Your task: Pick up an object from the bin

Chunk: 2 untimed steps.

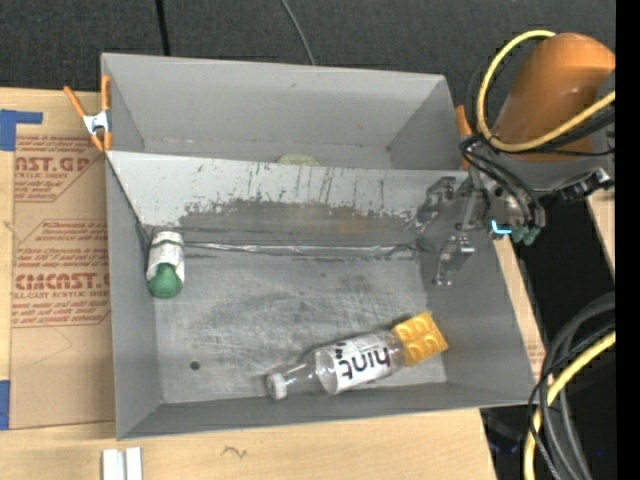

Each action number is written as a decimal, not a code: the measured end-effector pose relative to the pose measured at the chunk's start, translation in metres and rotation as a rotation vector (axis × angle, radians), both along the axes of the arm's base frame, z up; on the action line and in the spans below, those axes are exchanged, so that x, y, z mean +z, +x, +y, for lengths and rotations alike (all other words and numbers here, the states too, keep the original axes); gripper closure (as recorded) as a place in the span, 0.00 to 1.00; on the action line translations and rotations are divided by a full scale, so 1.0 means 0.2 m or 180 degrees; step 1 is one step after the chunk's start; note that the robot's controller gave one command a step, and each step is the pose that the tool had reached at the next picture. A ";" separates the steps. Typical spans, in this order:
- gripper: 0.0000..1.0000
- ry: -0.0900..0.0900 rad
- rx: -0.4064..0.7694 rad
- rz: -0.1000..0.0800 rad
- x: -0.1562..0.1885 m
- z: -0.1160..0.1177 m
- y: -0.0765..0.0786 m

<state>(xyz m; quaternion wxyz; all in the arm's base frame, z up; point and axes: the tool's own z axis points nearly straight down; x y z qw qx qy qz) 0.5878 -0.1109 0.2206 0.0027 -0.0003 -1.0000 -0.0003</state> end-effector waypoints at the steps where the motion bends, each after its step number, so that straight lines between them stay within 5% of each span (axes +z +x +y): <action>1: 0.00 -0.0004 0.0006 -0.0025 0.02 0.00 0.01; 2: 0.00 -0.0004 0.0310 -0.0032 -0.30 -0.07 -0.18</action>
Offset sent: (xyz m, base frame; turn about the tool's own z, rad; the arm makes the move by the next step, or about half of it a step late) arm -0.0887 -0.0378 -0.1506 -0.2250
